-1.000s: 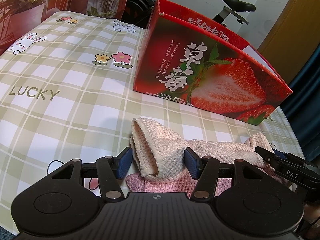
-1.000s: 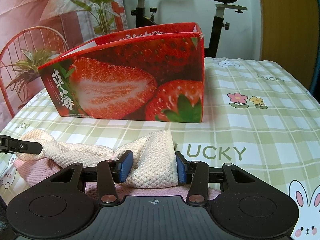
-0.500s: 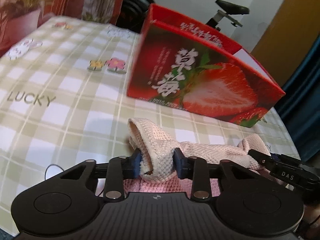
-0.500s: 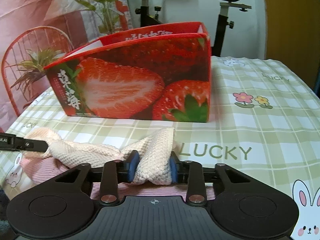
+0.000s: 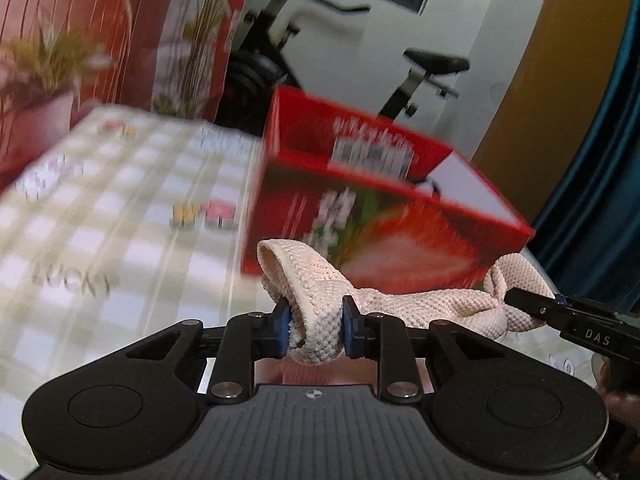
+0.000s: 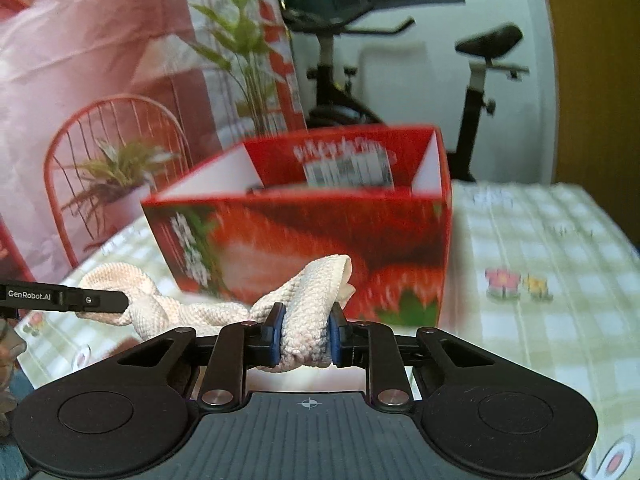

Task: Organize soft objects
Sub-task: 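Carry the cream towel with the right gripper into the red box and release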

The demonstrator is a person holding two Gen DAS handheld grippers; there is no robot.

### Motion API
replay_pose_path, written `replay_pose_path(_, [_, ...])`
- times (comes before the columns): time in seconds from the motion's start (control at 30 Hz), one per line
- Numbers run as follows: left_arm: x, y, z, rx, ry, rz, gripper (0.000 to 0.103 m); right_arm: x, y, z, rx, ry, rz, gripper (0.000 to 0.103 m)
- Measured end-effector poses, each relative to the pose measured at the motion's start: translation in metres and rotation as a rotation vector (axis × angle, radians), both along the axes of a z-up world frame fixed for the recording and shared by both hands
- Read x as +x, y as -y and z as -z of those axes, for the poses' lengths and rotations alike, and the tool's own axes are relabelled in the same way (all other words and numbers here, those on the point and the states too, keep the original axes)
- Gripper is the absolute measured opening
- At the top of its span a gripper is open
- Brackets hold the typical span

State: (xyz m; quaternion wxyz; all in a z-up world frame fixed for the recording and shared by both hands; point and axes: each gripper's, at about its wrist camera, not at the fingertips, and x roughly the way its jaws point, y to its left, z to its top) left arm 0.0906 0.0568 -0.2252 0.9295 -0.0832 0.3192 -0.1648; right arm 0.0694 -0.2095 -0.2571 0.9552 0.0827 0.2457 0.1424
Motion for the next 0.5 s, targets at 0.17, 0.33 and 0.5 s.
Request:
replay_pose_path(0.17, [0.009,0.004,-0.040,0.008,0.104,0.018,0.026,0.014,0.006,-0.039,-0.033,0.071,-0.006,0.020])
replay_pose_path(0.33, [0.033,0.023,-0.071,0.060,0.180,0.026,0.026,0.042,0.001,-0.080,-0.144,0.132,-0.004,0.020])
replay_pose_path(0.5, [0.073,0.049,-0.084,0.142,0.191,0.052,0.026,0.082,-0.010,-0.100,-0.255,0.171,-0.018,0.019])
